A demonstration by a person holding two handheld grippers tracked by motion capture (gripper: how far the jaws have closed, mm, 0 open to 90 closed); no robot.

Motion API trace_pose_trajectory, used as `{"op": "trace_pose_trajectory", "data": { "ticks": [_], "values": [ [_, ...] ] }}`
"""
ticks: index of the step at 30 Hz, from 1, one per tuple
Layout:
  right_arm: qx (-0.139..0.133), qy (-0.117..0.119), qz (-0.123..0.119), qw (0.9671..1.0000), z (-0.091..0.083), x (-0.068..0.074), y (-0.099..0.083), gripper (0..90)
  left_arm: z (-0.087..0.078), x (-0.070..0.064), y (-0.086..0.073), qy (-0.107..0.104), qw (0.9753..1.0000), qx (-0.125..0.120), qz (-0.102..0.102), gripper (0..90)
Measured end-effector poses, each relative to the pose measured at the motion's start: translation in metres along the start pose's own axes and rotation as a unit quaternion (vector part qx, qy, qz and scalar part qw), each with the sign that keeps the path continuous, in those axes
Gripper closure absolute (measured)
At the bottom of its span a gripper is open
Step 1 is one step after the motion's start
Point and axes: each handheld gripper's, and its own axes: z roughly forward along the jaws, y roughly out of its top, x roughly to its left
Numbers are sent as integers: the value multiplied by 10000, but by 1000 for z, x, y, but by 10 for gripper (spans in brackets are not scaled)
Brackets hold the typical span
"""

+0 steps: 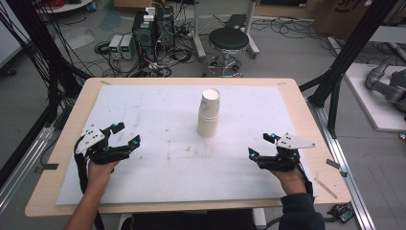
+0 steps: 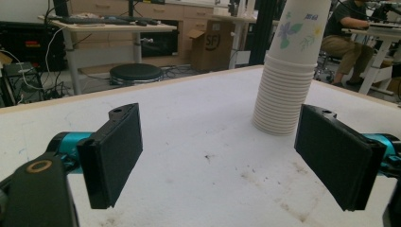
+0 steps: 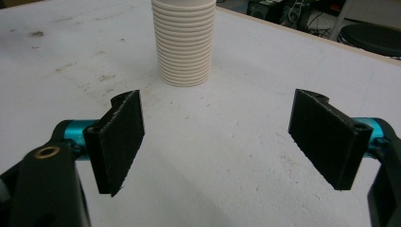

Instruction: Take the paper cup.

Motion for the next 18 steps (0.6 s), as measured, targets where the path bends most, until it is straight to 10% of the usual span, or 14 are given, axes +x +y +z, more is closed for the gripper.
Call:
{"op": "trace_pose_trajectory", "data": {
  "ticks": [18],
  "values": [
    [21,15,-46,10000,-3,4,1,193,5,-11,7,-216,9997,40,52,161]
  ]
}}
